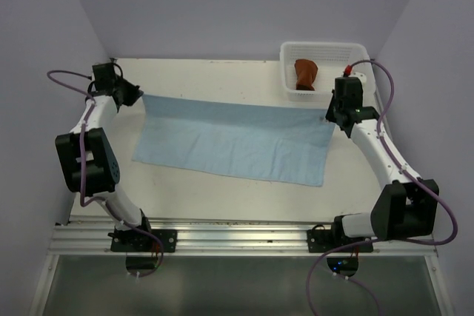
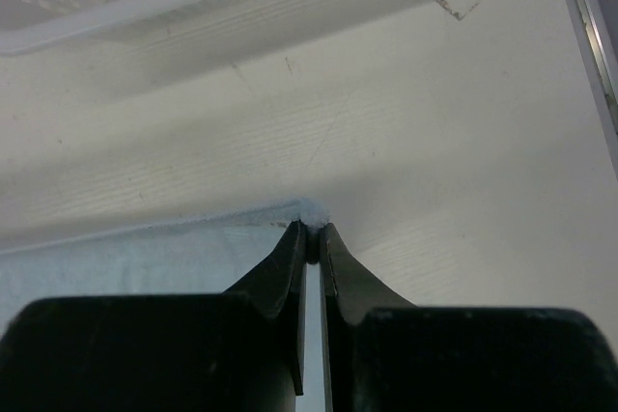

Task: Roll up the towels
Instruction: Fold the towel

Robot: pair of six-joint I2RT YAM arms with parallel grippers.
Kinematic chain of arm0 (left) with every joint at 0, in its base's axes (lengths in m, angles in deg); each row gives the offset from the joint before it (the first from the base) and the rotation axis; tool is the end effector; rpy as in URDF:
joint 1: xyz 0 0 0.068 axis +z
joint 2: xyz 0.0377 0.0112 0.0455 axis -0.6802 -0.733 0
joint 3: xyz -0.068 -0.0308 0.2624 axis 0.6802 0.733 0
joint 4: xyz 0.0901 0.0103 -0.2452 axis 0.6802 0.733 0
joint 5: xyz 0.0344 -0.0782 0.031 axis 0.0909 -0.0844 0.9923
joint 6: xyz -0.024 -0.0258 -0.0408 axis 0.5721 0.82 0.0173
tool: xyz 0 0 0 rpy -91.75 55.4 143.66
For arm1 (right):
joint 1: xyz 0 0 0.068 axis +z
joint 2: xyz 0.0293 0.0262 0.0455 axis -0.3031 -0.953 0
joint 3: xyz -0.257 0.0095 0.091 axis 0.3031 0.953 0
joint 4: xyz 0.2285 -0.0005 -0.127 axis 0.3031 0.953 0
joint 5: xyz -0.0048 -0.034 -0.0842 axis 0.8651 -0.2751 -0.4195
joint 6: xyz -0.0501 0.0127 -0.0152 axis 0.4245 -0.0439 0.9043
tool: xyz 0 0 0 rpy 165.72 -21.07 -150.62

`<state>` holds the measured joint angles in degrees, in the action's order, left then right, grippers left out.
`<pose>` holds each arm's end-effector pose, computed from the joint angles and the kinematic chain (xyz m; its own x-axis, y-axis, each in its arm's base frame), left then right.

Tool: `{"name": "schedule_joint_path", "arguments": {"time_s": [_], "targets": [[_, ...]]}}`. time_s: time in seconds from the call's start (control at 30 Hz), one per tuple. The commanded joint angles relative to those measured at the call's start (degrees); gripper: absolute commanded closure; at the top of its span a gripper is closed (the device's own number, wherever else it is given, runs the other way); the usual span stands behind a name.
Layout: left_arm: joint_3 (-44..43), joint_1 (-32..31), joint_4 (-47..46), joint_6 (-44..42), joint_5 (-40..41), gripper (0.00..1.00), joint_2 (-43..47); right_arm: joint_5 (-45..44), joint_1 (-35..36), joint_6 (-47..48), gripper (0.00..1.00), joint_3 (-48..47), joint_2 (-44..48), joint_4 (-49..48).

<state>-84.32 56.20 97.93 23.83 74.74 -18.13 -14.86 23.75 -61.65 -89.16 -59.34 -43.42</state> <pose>0.3975 0.0896 0.2583 -0.2771 -0.8620 -0.4244 -0.5602 0.5038 -0.6575 0.3041 0.0203 0.3000 -0.5779 0.2366 -0.7811 0.3527 0.9355 0.0225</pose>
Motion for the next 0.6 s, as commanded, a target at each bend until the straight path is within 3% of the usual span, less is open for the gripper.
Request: {"name": "schedule_joint_path", "arguments": {"time_s": [0.0,0.33,0.57], "targets": [[4.7,0.3,-1.8,-1.9,1.3,1.0,4.6,0.9,-0.2,0.4,1.0,3.6,5.0,-0.3],[15.2,1.0,0.0,-4.5,3.6,1.0,13.1,8.7,0.1,0.9,1.0,13.6,13.8,2.1],[19.6,3.6,1.3,-5.9,3.2,1.0,17.4,6.7,0.8,0.5,1.0,16.9,17.7,5.4]]}}
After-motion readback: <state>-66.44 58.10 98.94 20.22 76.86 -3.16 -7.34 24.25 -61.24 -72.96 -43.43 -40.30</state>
